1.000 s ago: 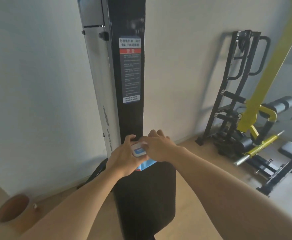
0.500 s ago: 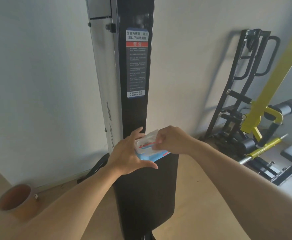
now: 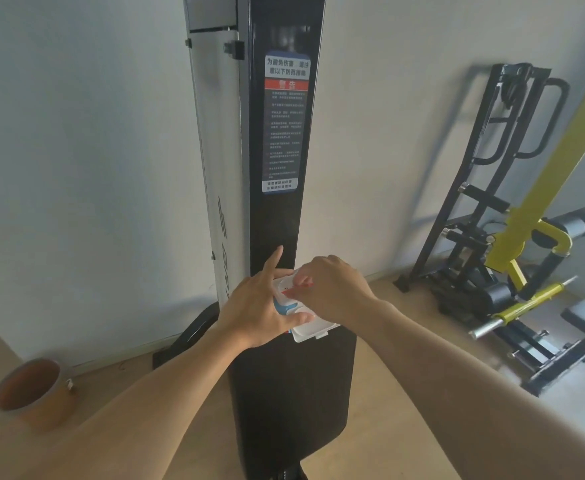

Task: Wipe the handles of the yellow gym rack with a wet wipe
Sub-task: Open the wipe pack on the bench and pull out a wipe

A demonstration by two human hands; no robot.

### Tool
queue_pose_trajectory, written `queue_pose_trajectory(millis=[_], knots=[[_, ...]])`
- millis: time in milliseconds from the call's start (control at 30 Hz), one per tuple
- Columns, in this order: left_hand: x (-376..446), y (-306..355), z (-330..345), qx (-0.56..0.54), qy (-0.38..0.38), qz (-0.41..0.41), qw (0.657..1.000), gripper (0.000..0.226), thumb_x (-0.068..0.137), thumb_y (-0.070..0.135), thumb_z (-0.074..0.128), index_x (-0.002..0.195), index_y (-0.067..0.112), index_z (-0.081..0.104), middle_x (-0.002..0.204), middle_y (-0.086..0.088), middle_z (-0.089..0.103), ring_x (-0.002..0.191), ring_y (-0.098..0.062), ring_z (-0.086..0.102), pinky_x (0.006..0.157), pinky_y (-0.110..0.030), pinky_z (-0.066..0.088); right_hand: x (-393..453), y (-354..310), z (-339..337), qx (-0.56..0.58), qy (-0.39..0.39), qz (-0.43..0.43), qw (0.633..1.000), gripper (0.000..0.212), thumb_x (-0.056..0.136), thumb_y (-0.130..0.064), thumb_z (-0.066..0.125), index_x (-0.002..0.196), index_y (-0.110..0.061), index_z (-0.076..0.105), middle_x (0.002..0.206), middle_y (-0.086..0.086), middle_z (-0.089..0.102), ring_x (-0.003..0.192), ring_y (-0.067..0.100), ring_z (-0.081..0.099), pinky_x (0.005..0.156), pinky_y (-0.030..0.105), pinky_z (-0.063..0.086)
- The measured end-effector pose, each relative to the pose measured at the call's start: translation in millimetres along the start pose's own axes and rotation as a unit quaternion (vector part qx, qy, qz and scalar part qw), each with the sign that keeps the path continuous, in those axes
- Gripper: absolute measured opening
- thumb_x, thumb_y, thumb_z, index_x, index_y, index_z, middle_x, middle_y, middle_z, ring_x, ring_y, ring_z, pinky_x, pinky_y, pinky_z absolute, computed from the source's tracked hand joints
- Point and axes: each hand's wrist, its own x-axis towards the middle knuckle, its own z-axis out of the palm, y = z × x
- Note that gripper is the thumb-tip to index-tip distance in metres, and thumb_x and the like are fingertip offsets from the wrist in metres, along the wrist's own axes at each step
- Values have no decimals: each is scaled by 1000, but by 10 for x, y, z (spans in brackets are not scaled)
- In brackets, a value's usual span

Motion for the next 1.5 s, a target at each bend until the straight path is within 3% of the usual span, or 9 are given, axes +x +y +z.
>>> queue_pose_trajectory(millis=[100, 500, 667, 800, 900, 1000, 1133, 1267, 1500], knots=[[6, -5, 4, 3, 4, -4, 1000, 116, 62, 86, 57, 154, 45, -1, 138, 23, 58, 121, -14, 64, 107, -43, 49, 34, -91, 16, 16, -20, 29, 999, 31, 91, -54, 61, 110, -33, 74, 104, -10, 70, 84, 10, 57, 57, 19, 36], [4, -24, 16, -1, -2, -19, 1000, 116, 67, 71, 74, 154, 44, 2, 140, 20, 56, 119, -12, 63, 103, -40, 51, -51, -341, 8, -136, 15, 19, 990, 23, 97, -33, 55, 99, -16, 69, 80, 3, 58, 68, 19, 48, 76, 32, 50], [11, -21, 27, 31, 3, -9, 999, 103, 67, 80, 64, 152, 40, 20, 144, 16, 55, 126, -15, 59, 109, -40, 43, -52, -217, -36, 19, 17, 101, 995, 20, 97, -24, 57, 107, -23, 74, 101, 0, 71, 75, 17, 57, 63, 24, 43], [-9, 7, 19, 37, 13, 4, 999, 84, 72, 75, 65, 143, 41, 37, 142, 14, 55, 125, -14, 58, 108, -37, 44, 0, -68, -95, 128, 67, 160, 977, 27, 93, -4, 52, 105, -19, 70, 106, -1, 65, 84, 17, 55, 66, 26, 44], [-11, 4, 8, 28, 23, 31, 999, 67, 75, 71, 66, 133, 43, 46, 132, 16, 59, 114, -10, 61, 103, -35, 49, 35, 134, -130, 150, 66, 211, 964, 30, 89, -3, 48, 105, -20, 67, 104, -1, 65, 84, 22, 57, 65, 28, 47], [-18, -11, 20, 21, 27, 50, 998, 62, 76, 68, 67, 131, 44, 48, 129, 17, 60, 112, -9, 61, 101, -32, 49, -3, 254, -49, 124, 48, 236, 963, 27, 90, -8, 49, 105, -21, 67, 102, 0, 67, 79, 23, 56, 51, 22, 33], [-25, -22, 25, 19, 26, 54, 998, 61, 76, 69, 65, 129, 46, 47, 128, 19, 60, 111, -8, 61, 101, -33, 51, -67, 296, 60, 115, 107, 86, 984, 28, 93, -4, 59, 106, -26, 71, 116, -4, 66, 98, 17, 58, 68, 22, 53], [-28, -1, 11, 28, 28, 45, 998, 60, 77, 69, 65, 129, 45, 48, 131, 17, 60, 114, -11, 61, 103, -32, 47, -105, 341, -23, -33, 49, -89, 994, 26, 92, -13, 67, 111, -29, 75, 127, -9, 64, 113, 12, 53, 90, 21, 49], [-12, -6, 37, 43, 19, 15, 999, 67, 73, 75, 62, 131, 43, 47, 134, 17, 60, 116, -11, 62, 105, -34, 46, -52, 251, -2, -45, 58, -65, 995, 28, 98, -43, 54, 116, -32, 70, 116, -13, 67, 95, 10, 57, 81, 21, 52]])
